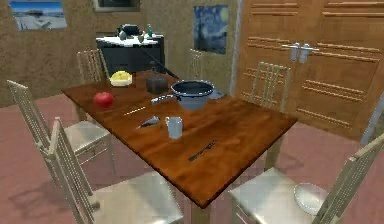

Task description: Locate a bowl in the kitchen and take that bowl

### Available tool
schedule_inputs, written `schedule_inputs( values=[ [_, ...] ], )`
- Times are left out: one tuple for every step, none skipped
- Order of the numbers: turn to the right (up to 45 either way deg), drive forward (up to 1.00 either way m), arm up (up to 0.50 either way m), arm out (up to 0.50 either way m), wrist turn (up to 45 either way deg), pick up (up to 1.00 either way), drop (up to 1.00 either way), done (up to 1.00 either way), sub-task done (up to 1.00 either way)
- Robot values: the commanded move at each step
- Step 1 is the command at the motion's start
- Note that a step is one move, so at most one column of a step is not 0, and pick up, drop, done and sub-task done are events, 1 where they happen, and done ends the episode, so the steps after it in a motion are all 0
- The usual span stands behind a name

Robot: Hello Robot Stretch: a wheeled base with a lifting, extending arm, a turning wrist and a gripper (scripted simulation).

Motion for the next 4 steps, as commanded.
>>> schedule_inputs(
  values=[
    [-3.0,0.0,0.0,0.0,0.0,0.0,0.0,0.0,0.0],
    [0.0,0.1,0.0,0.0,0.0,0.0,0.0,0.0,0.0],
    [-39.0,0.0,0.0,0.0,0.0,0.0,0.0,0.0,0.0],
    [45.0,0.0,0.0,0.0,0.0,0.0,0.0,0.0,0.0]
  ],
)
